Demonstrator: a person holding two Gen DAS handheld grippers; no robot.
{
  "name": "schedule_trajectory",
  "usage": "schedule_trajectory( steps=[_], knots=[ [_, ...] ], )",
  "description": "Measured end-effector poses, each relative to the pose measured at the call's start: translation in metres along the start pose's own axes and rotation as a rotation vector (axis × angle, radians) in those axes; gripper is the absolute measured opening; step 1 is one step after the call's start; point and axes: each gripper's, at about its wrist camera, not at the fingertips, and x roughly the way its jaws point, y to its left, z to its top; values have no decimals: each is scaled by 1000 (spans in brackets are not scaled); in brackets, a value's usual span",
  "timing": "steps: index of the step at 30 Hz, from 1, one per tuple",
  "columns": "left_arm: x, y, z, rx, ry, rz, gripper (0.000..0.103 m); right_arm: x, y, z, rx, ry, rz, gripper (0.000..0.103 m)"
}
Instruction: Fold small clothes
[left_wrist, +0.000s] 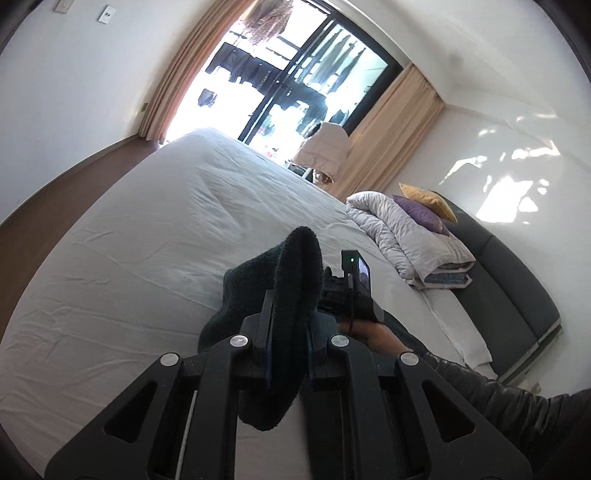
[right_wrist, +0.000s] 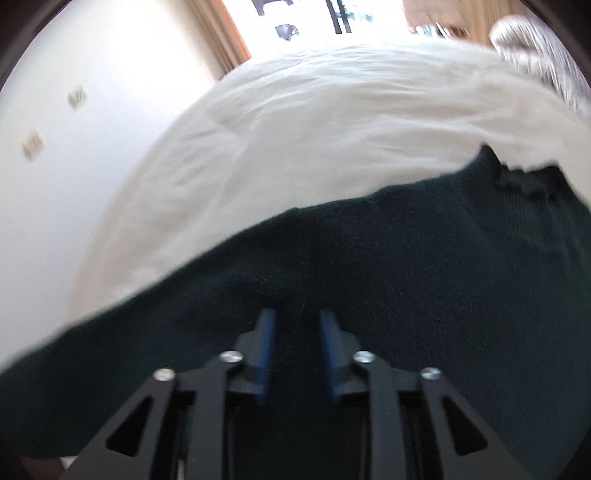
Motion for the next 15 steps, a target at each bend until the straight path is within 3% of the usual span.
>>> schedule_trajectory(
  steps=[1,3,10,15],
  knots=[
    [3,-12,-6,24,14,-13,11,-11,-9,1,68,-19,36,55],
    [12,-44,-22,86,57,-50,11,-30,-22,0,135,-57,99,55],
    [41,-147,-119,414,235,-165,11,-51,-18,-14,81,34,183,55],
    [66,-149,-181,488,375,-191,11,-38,-14,-29,72,118,244,55]
  ],
)
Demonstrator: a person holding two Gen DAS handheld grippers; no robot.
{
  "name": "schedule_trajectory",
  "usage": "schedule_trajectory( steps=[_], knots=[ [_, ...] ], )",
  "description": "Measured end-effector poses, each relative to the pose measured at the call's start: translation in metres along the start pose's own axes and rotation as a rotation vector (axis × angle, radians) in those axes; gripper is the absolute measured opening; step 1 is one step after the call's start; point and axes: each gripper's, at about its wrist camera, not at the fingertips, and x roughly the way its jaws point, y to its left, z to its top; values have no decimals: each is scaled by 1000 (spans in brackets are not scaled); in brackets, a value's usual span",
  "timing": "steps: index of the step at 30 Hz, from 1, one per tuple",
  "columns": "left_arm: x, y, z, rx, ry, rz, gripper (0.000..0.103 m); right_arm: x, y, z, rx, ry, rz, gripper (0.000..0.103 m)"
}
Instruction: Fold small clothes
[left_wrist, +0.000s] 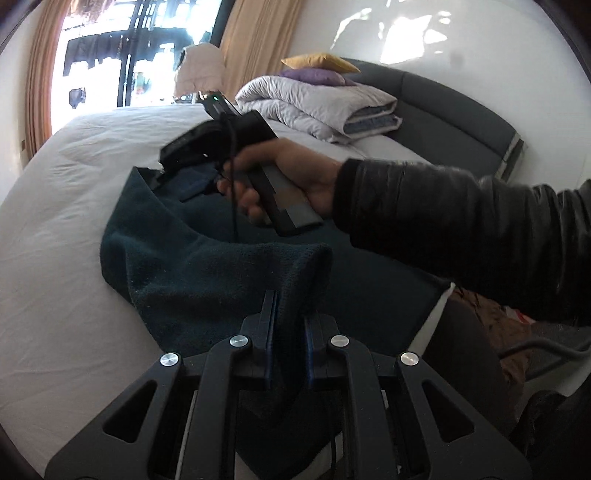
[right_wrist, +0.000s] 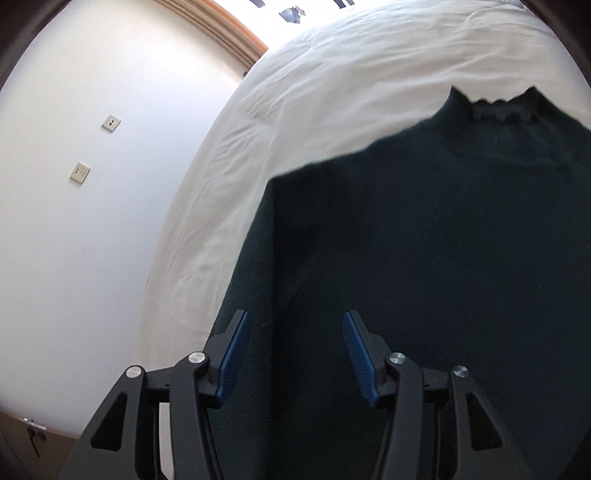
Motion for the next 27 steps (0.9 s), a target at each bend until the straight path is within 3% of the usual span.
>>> schedule_trajectory(
  steps=[5,13,14,20,27],
  knots=[
    [15,-12,-8,48,38,-29,11,12,5,5,4,15,-2,55],
    [19,-21,-9,47,34,-56,11,34,15,24,-13,-21,-38,54],
    [20,-21,-11,46,38,-64,11,39,20,27,-27,-25,-42,52],
    [14,-29,-12,42,42,-114,11,51,42,34,-116,-56,-81,9],
    [4,-24,-12,9,15,-101,11,35,42,33,-136,-126,-110,5]
  ],
)
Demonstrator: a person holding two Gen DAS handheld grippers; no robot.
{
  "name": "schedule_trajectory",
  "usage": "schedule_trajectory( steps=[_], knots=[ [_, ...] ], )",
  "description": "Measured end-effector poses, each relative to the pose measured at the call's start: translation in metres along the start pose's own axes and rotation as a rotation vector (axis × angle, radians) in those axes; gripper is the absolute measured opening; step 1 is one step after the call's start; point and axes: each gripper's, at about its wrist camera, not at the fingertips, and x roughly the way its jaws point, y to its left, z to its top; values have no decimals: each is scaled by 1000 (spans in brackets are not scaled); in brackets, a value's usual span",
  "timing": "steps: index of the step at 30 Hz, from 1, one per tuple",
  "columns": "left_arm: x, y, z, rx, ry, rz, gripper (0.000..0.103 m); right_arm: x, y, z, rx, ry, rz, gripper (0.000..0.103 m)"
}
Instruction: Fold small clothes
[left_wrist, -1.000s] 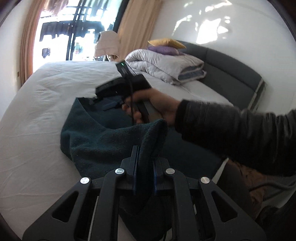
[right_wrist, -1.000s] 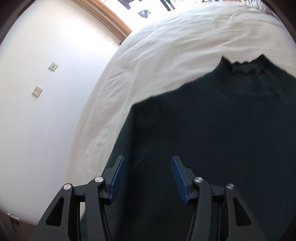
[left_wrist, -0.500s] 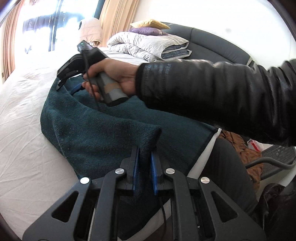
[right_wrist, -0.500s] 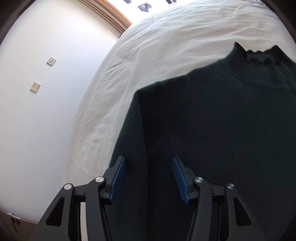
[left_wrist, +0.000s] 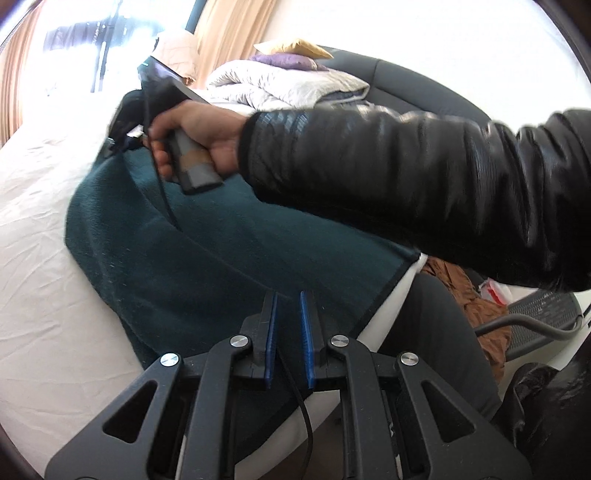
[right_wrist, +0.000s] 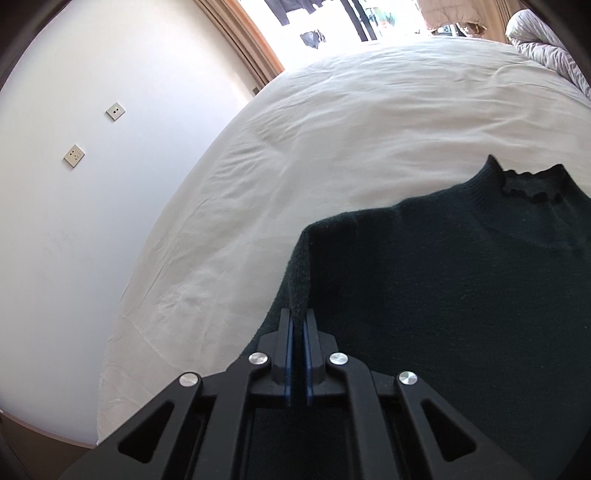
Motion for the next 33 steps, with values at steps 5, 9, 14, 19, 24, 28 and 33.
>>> schedule_trajectory(
  steps=[5,9,14,19,24,28,33],
  knots=[
    [-29,16,3,-32,-86,41,11,-9,-14,-17,40,1,-29,5],
    [-44,40,-5,-100,-94,96,11,-13,-32,-21,99,-7,-59,5],
    [-42,49,-14,-64,-35,157,12,-25,-63,-21,188,-16,-92,8],
    [-34,48,-9,51,13,187,12,-25,-56,-32,192,12,-64,63],
    [-37,53,-9,122,24,183,12,-68,-37,-66,127,10,52,67],
    [-40,61,-12,152,40,178,13,-101,-28,-122,90,104,155,67],
    [-58,78,-11,98,-3,175,13,-148,-32,-208,92,165,213,67]
  ],
)
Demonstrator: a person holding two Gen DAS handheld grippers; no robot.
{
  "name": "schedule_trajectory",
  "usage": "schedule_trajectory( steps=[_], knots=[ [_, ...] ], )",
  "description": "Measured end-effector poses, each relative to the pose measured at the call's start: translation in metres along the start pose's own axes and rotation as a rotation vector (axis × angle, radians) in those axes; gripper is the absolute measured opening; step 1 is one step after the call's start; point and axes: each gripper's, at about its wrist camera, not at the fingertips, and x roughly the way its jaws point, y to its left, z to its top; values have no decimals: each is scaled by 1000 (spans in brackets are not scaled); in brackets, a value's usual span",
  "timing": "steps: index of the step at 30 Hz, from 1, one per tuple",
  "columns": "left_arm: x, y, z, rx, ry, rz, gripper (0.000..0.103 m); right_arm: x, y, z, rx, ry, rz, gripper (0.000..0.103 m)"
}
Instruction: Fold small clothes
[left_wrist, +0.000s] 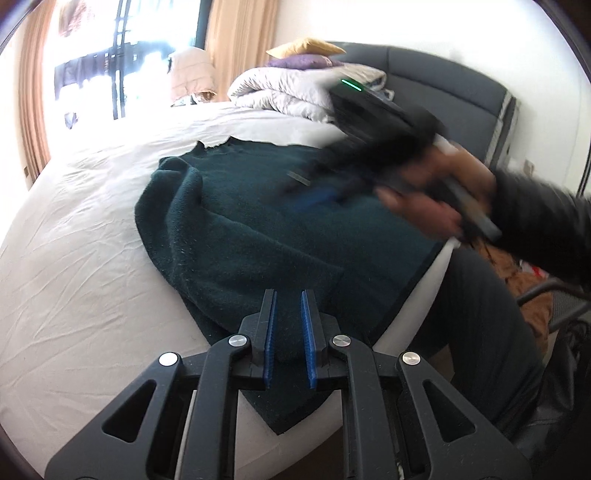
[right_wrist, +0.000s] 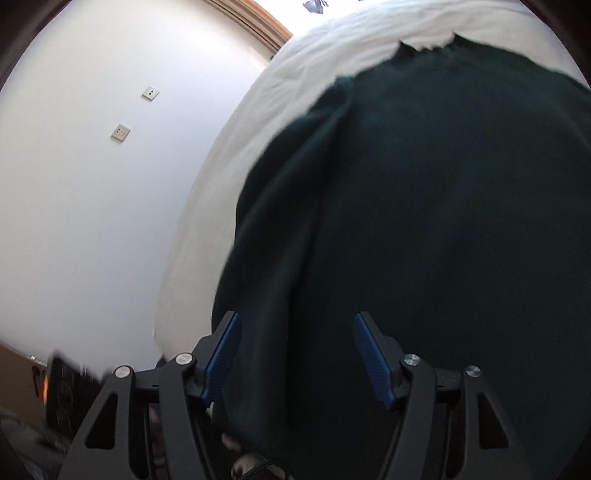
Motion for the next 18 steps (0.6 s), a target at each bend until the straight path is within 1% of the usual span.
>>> schedule_trajectory(
  steps=[1,3,4,6,8,10,11,12,13,14,15,16,17,18],
  knots=[
    [-3,5,0,-15,-7,3,13,-4,-2,-17,11,8,-12,67],
    [-7,14,0,-41,-18,10,13,-4,-5,-32,28,19,-26,67],
    [-10,18,1,-58,-25,14,13,-4,-7,-39,48,11,-15,67],
    [-17,27,3,-88,-43,20,13,4,-11,-40,88,4,-6,67],
    [-27,31,3,-89,-63,40,13,14,-9,-42,101,6,-16,67],
    [-36,34,0,-95,-78,56,18,28,-3,-40,87,12,2,67],
    [-39,31,-1,-101,-82,60,23,26,-5,-39,83,15,1,67],
    [-42,30,-1,-108,-87,64,32,28,-6,-38,83,14,-2,65],
    [-45,31,-2,-114,-93,68,41,32,-6,-37,87,11,6,59],
    [-49,34,-4,-120,-107,74,65,36,-7,-37,96,9,16,55],
    [-54,34,-5,-123,-128,82,75,36,-9,-36,103,10,19,43],
    [-58,33,-6,-120,-155,89,77,38,-11,-36,112,15,15,30],
    [-59,32,-6,-110,-172,88,77,39,-11,-39,112,19,10,23],
    [-60,29,-4,-93,-169,85,78,40,-10,-41,108,24,7,13]
  ],
)
